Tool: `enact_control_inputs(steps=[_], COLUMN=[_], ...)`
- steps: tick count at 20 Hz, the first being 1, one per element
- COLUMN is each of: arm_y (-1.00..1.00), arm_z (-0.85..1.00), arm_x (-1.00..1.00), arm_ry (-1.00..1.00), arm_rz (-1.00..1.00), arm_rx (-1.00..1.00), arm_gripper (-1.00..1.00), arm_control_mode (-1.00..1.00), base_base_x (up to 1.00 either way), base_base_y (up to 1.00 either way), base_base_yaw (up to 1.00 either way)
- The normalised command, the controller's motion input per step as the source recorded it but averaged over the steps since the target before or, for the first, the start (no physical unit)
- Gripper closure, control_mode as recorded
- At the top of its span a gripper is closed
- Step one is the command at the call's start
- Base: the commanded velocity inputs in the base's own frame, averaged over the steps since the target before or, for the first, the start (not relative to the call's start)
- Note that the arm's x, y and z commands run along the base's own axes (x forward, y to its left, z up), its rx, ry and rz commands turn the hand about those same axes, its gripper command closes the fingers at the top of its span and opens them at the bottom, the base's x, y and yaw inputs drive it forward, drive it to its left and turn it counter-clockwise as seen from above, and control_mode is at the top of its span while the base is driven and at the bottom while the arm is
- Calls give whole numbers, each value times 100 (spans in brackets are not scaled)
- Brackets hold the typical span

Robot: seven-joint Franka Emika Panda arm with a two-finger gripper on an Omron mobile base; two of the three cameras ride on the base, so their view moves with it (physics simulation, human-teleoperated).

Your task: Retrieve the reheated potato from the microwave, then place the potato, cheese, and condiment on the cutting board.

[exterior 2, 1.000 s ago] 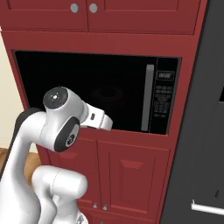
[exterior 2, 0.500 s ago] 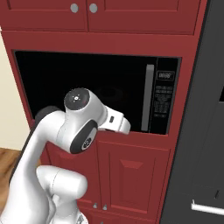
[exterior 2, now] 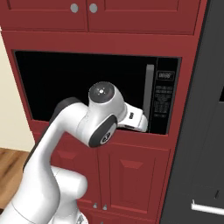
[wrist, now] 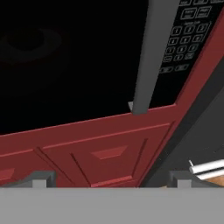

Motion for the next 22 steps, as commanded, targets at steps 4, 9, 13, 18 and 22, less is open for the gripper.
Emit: enact_control_inputs(steps=[4, 9, 13, 18, 22], arm_y=[-35, -18, -24, -36, -13], arm_z=[2, 0, 0, 2, 0], arm_x=[27, 43, 43, 43, 54], arm_ry=[-2, -10, -4, 0, 0], arm_rz=[2, 7, 5, 1, 0], arm_rx=[0, 0, 1, 2, 2], arm_gripper=[-100, -100, -100, -100, -100], arm_control_mode=[-100, -100, -100, -100, -100], base_base_x=[0, 0, 0, 0, 0], base_base_y=[0, 0, 0, 0, 0], base_base_yaw=[0, 0, 0, 0, 0])
